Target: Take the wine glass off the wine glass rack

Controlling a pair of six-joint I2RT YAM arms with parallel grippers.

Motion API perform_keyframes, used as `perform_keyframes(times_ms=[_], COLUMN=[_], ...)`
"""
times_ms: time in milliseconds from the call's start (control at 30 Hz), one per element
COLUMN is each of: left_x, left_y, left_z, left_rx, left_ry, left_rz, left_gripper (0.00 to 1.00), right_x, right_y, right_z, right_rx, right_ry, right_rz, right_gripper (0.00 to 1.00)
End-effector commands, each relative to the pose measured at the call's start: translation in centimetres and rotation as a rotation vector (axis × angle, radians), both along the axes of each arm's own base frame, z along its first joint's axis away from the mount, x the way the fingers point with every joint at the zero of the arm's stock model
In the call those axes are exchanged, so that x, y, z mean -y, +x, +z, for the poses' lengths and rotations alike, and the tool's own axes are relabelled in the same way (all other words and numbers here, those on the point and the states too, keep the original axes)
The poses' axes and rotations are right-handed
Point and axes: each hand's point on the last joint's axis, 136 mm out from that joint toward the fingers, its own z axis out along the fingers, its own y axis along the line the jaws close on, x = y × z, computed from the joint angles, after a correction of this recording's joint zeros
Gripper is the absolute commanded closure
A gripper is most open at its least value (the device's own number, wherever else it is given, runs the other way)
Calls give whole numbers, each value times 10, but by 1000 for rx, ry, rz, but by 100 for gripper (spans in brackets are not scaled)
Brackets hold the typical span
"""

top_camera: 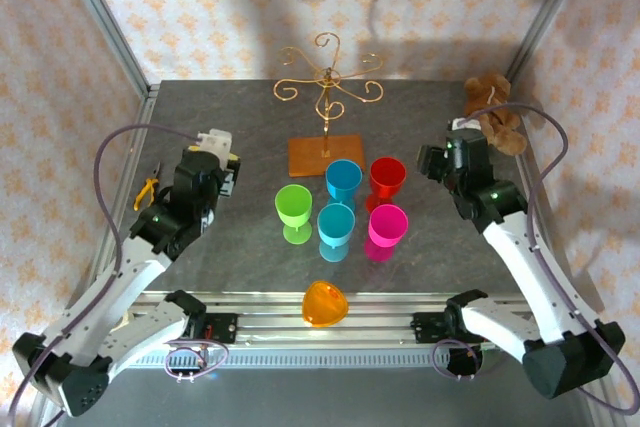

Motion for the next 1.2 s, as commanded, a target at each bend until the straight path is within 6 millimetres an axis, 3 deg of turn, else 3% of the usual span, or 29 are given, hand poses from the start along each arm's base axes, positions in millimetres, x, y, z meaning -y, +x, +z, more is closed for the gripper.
perform_keyframes(times_ms=[0,233,433,500,533,567,600,767,1000,1167], left_x=[1,-12,-31,-40,-45,-48,-51,-64,-67,-71], left_y=[17,39,43,44,45,46,47,56,83,86], left_z=[8,-16,-40,-53,-61,-69,-75,-105,-140,-163], left_rx=[47,53,67,60,48,36,32,44,54,73], left_ry=[-200,-200,-151,-138,-130,-122,-112,-100,-75,-106], left_rz=[-1,109,184,217,226,236,246,270,246,235], left_gripper=[35,32,28,23,8,1,0,1,1,0], right_x=[7,32,42,48,52,54,57,67,74,80], right_y=[20,56,69,69,70,70,69,68,74,70], right_z=[-13,-59,-96,-107,-112,-118,-122,-128,-135,-147], right_rx=[26,12,-1,5,6,3,6,125,191,244], right_ry=[29,-73,-143,-157,-165,-175,-188,-197,-177,-132], right_rz=[1,-85,-115,-134,-148,-156,-166,-204,-217,-231], right_gripper=[33,30,23,22,21,21,20,18,15,7])
